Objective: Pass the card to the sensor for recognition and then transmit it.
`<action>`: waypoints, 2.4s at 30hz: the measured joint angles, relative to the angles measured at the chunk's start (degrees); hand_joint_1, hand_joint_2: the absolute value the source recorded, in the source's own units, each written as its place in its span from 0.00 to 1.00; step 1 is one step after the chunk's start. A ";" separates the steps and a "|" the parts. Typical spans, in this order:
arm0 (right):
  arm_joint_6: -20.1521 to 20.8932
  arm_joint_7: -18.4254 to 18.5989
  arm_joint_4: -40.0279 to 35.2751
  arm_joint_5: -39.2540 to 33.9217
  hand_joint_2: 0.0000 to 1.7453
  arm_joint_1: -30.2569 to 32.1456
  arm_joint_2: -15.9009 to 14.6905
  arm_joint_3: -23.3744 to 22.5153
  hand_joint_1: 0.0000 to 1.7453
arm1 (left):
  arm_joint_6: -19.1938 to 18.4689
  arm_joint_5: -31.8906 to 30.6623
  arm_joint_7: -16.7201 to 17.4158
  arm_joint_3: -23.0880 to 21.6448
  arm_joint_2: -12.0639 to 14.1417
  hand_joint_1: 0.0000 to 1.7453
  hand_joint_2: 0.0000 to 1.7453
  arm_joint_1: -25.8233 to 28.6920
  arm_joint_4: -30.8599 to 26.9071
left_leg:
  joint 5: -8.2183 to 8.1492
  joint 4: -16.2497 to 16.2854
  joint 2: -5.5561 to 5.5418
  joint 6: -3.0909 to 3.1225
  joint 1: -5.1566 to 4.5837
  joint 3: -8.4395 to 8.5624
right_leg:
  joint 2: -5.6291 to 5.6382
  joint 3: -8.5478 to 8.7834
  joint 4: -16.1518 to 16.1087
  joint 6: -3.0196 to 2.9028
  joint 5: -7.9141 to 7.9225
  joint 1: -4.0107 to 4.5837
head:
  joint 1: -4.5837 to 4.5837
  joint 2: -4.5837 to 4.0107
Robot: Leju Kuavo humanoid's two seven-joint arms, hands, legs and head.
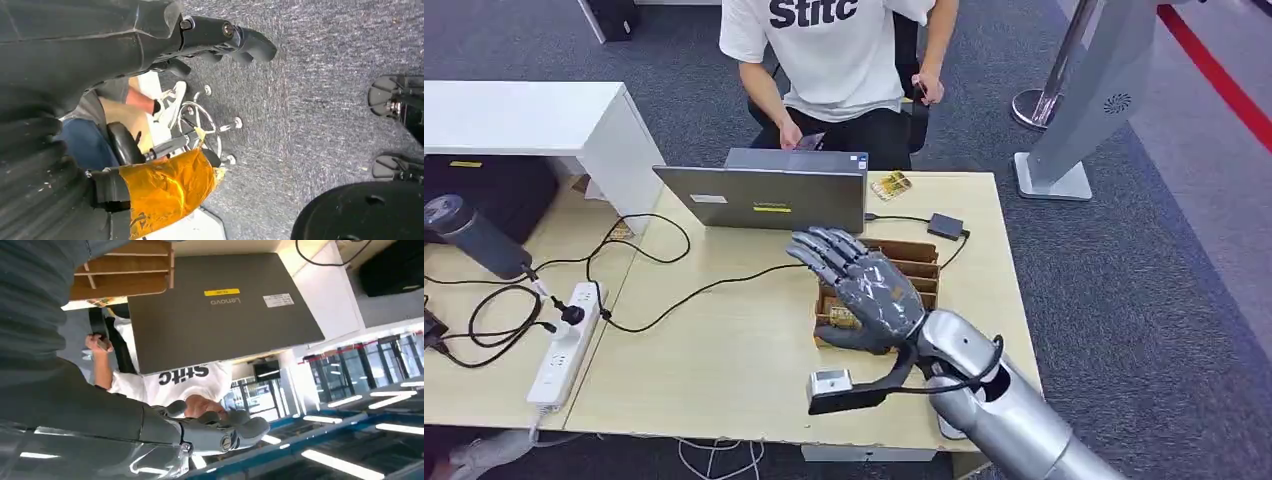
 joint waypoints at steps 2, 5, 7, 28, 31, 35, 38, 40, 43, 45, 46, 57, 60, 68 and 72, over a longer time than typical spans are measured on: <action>-1.55 -1.20 -2.04 0.50 1.00 2.84 -0.80 -0.70 0.00 | 0.93 0.61 0.02 0.00 -0.02 0.00 1.00 0.02 0.48 | -0.01 0.00 -0.02 0.01 0.00 0.00 | -0.01 0.01 -0.01 0.03 -0.02 0.00 | 0.00 0.00; -4.01 -2.90 -5.34 1.05 1.00 8.21 -1.59 -2.14 0.00 | 2.88 1.97 0.55 0.00 -0.02 0.00 1.00 0.03 1.64 | -0.07 0.00 -0.01 0.03 0.00 -0.01 | -0.02 0.01 -0.01 0.03 -0.04 0.00 | -0.02 -0.02; -5.27 -4.33 -7.41 0.92 1.00 11.86 -1.92 -3.48 0.00 | 4.39 2.69 0.61 0.02 -0.02 0.00 1.00 0.03 2.73 | -0.10 0.00 -0.01 0.02 0.00 -0.03 | -0.02 0.01 -0.01 0.03 -0.07 0.00 | 0.00 0.00; -4.04 -15.17 -17.00 -6.71 1.00 31.95 1.14 -17.96 0.00 | 10.01 5.11 0.66 0.02 0.20 0.00 1.00 0.00 9.44 | -0.20 -0.01 0.03 0.03 0.00 0.00 | -0.01 0.03 0.00 0.03 -0.10 0.00 | -0.02 0.00; -3.06 -15.71 -16.98 -7.28 1.00 32.59 1.97 -19.06 0.00 | 10.01 5.11 0.66 0.02 0.20 0.00 1.00 -0.01 9.57 | -0.20 -0.01 0.04 0.03 0.00 0.00 | -0.01 0.04 0.00 0.03 -0.10 0.00 | 0.00 0.00; -2.60 -15.87 -16.67 -7.10 1.00 32.98 2.80 -19.85 0.00 | 9.99 5.11 0.66 0.02 0.24 0.00 1.00 -0.01 9.90 | -0.20 -0.01 0.05 0.03 0.00 0.00 | 0.00 0.04 0.00 0.03 -0.10 0.00 | -0.02 0.00; -2.42 -15.84 -16.28 -6.78 1.00 32.97 3.32 -20.17 0.00 | 9.88 5.09 0.66 0.02 0.24 0.00 1.00 -0.01 9.90 | -0.20 -0.01 0.05 0.03 0.00 0.00 | 0.00 0.04 0.00 0.03 -0.10 0.00 | -0.02 0.00; -2.34 -15.82 -15.97 -6.65 1.00 32.95 3.63 -20.19 0.00 | 9.75 5.11 0.66 0.02 0.24 0.00 1.00 -0.01 9.90 | -0.20 -0.01 0.05 0.03 0.00 0.00 | 0.00 0.04 0.00 0.03 -0.10 0.00 | -0.02 0.00; -2.34 -15.65 -15.47 -6.49 1.00 32.92 3.98 -20.24 0.00 | 9.64 5.11 0.66 0.02 0.26 0.00 1.00 -0.01 9.90 | -0.20 -0.01 0.05 0.03 0.00 0.00 | 0.00 0.04 0.00 0.03 -0.10 0.00 | -0.02 0.00; -2.34 -15.63 -15.19 -6.43 1.00 32.91 4.09 -20.28 0.00 | 9.64 5.11 0.66 0.02 0.26 0.00 1.00 -0.01 9.92 | -0.20 -0.01 0.05 0.03 0.00 0.00 | 0.00 0.04 0.00 0.03 -0.10 0.00 | -0.02 0.00; -2.34 -15.58 -15.10 -6.39 1.00 32.91 4.13 -20.28 0.00 | 9.64 5.11 0.66 0.02 0.26 0.00 1.00 -0.01 9.92 | -0.20 -0.01 0.05 0.03 0.00 0.00 | 0.00 0.04 0.00 0.03 -0.10 0.00 | -0.02 0.00; -2.97 -13.44 -14.62 -4.00 1.00 32.55 4.48 -20.37 0.00 | 9.62 5.22 0.68 0.02 0.26 0.00 1.00 -0.01 9.92 | -0.20 -0.01 0.05 0.03 0.00 0.00 | -0.01 0.04 0.00 0.03 -0.10 0.00 | -0.02 0.00; -3.50 -12.96 -14.36 -3.37 1.00 32.24 4.50 -20.37 0.00 | 9.33 5.29 0.68 0.02 0.26 0.00 1.00 -0.01 9.92 | -0.20 -0.01 0.05 0.03 0.00 0.00 | -0.01 0.04 0.00 0.03 -0.10 0.00 | -0.02 0.00; -8.79 -5.41 -13.33 7.40 1.00 30.86 4.48 -20.35 0.00 | 8.85 5.22 0.68 0.02 0.28 0.00 1.00 -0.01 9.92 | -0.20 -0.01 0.05 0.03 0.00 -0.01 | 0.00 0.05 0.00 0.03 -0.10 0.00 | -0.02 0.00; -11.36 1.32 -10.91 16.76 1.00 28.72 4.48 -20.30 0.00 | 7.89 4.72 0.68 0.02 0.31 0.00 1.00 -0.01 9.92 | -0.19 -0.01 0.05 0.02 0.00 0.00 | 0.00 0.05 0.00 0.03 -0.10 0.00 | -0.02 0.00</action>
